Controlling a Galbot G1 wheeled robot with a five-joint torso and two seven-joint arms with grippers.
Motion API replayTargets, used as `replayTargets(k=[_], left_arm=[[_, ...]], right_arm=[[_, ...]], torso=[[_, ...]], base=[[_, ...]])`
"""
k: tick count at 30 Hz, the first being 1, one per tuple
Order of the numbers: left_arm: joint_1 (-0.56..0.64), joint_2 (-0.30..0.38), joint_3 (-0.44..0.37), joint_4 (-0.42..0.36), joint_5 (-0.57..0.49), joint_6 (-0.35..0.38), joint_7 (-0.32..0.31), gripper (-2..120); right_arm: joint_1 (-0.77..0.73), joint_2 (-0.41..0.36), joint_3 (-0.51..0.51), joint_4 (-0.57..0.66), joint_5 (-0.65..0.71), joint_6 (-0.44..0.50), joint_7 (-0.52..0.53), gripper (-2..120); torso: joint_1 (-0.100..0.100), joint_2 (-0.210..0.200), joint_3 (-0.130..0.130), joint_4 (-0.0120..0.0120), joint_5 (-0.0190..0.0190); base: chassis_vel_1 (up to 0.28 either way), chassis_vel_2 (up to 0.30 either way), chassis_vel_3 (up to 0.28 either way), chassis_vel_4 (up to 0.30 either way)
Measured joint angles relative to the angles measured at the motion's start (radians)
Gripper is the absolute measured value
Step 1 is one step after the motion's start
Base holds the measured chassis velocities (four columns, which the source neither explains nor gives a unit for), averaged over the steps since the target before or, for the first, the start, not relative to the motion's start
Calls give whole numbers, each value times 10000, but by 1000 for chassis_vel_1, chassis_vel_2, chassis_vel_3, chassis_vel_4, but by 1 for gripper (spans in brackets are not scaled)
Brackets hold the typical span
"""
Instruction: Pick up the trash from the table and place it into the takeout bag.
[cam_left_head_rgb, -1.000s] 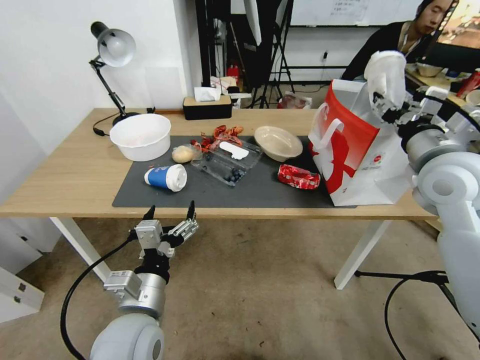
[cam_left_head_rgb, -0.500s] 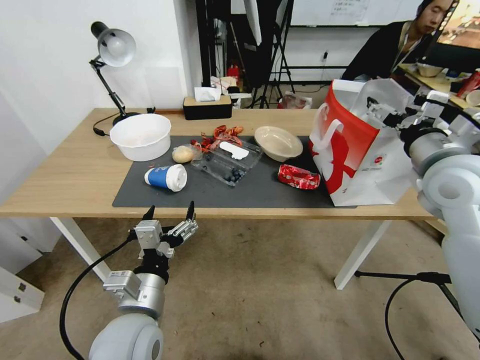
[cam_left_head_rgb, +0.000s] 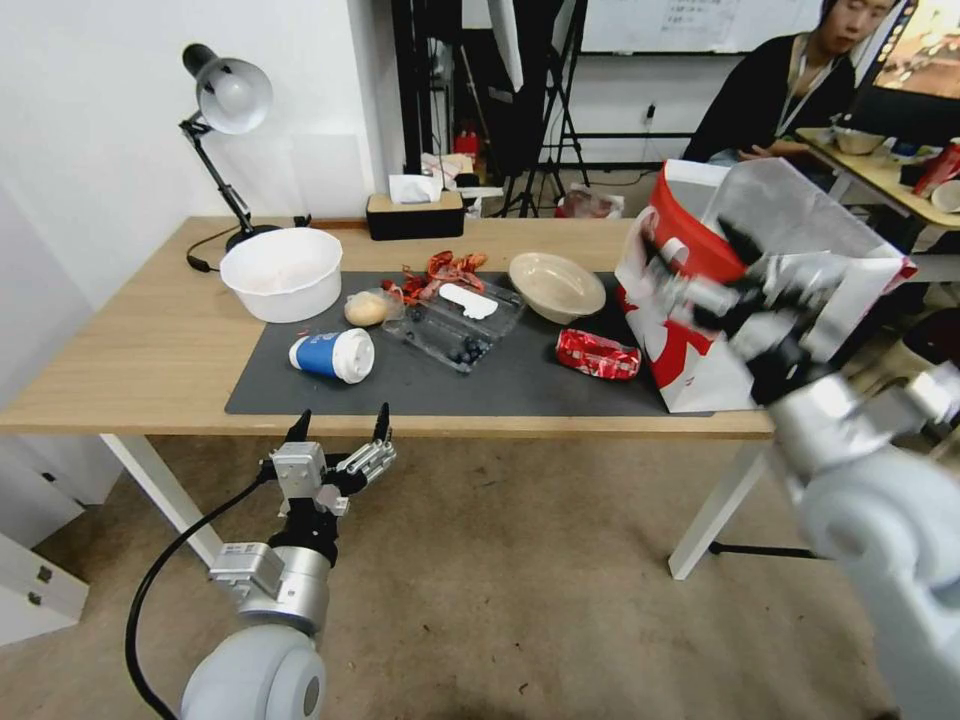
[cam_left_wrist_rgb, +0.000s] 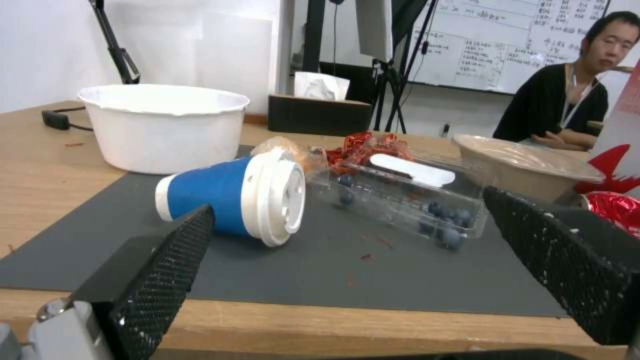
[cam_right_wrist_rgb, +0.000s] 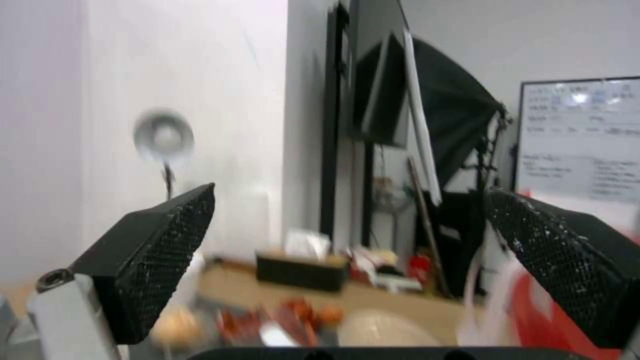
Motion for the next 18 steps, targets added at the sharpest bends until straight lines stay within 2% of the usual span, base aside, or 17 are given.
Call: replayTargets(k=[1,7,9,18], left_arm=[[-9,35,-20,43,-3,-50,12,100],[-34,92,-31,97,-12,-91,39,100],[-98,101,-31,175,-16,-120,46,100],[-165,101,-23,283,-25,-178,49,100]], right_arm=[[-594,137,-66,-23,-679,278,45,100],[-1539,353,-286,-293,-1699,679,553,100],[-2179,618,-508,-654,-2348,918,1162,100],[-2986,894,-750,-1405,-2745,1540,1441,100]], torso=[[1,0,0,-3,1],[0,1,1,-2,-1],[0,0,1,0,1],[0,0,2,-1,1]], base=[[0,0,0,0],[0,0,0,0],[0,0,0,0],[0,0,0,0]])
